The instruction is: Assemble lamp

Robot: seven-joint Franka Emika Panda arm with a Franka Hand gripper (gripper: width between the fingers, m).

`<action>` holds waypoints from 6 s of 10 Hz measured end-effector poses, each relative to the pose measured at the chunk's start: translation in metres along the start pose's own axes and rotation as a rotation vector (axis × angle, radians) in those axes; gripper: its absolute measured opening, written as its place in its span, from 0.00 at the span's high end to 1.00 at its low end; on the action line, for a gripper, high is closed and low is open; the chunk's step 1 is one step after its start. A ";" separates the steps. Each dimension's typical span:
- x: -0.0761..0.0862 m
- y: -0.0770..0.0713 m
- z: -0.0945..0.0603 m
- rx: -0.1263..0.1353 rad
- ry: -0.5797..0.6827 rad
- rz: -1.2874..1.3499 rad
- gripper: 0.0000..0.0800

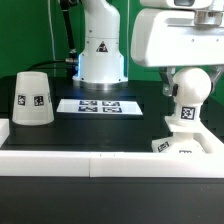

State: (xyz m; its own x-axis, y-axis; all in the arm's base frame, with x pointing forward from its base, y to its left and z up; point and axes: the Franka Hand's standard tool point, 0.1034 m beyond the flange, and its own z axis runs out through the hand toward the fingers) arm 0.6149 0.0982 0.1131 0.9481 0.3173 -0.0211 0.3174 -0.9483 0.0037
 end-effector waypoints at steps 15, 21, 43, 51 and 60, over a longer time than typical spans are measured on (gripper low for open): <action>-0.056 -0.008 -0.025 0.010 0.098 0.431 0.13; -0.139 0.075 -0.003 0.026 0.075 0.425 0.13; -0.270 0.146 0.010 0.086 0.016 0.546 0.13; -0.278 0.157 0.045 0.057 -0.007 0.462 0.13; -0.264 0.151 0.040 0.052 0.007 0.458 0.94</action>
Offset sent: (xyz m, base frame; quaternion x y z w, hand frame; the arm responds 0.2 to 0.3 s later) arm -0.0083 -0.0025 -0.0025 0.0241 0.0066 0.2783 0.9602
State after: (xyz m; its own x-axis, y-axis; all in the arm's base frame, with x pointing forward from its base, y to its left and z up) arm 0.4117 -0.1292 0.0792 0.9907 -0.1346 -0.0218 -0.1353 -0.9900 -0.0390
